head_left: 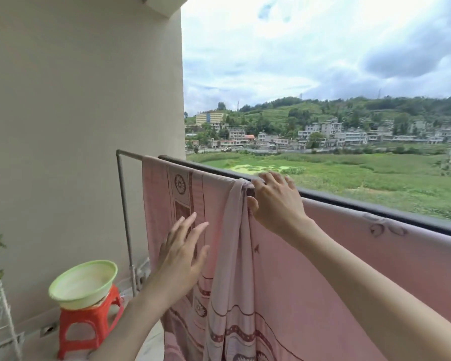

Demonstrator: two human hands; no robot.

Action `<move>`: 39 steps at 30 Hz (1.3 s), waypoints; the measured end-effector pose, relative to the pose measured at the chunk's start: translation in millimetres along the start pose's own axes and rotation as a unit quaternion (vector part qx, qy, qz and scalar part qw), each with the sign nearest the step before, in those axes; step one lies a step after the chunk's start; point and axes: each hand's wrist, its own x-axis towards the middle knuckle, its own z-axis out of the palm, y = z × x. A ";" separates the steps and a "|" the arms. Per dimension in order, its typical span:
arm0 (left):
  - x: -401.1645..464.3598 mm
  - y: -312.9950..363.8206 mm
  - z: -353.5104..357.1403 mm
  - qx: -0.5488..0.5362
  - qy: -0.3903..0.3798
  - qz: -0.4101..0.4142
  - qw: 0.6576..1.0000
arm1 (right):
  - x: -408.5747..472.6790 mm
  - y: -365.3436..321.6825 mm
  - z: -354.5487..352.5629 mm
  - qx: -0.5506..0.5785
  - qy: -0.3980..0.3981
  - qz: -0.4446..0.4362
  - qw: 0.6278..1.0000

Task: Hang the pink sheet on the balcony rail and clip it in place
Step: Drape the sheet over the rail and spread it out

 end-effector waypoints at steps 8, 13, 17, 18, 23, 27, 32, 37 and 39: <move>151.7 -38.4 47.7 -0.123 0.036 0.180 0.975 | 34.4 -12.4 42.7 -0.114 0.103 0.115 0.981; 198.3 -50.9 65.9 -0.309 0.042 0.245 0.918 | 38.4 -17.3 58.6 -0.149 0.180 0.174 0.957; 208.2 -50.1 71.2 -0.426 0.058 0.262 0.864 | 34.7 -14.8 58.3 -0.179 0.174 0.181 0.951; 209.2 -48.5 71.2 -0.430 0.064 0.267 0.860 | 33.2 -13.2 58.0 -0.183 0.178 0.179 0.950; 210.8 -54.7 72.2 -0.404 0.089 0.265 0.871 | 32.7 -16.0 58.6 -0.189 0.195 0.167 0.948; 213.4 -56.5 67.8 -0.441 0.036 0.246 0.862 | 32.9 -15.4 58.4 -0.190 0.200 0.170 0.946; 213.8 -58.7 65.8 -0.456 0.018 0.244 0.855 | 34.8 -17.6 59.6 -0.191 0.205 0.182 0.943; 218.5 -66.0 63.0 -0.463 -0.004 0.253 0.849 | 35.7 -18.5 58.7 -0.188 0.202 0.197 0.941; 217.4 -67.7 62.2 -0.459 -0.003 0.257 0.850 | 36.2 -19.6 59.2 -0.186 0.194 0.202 0.942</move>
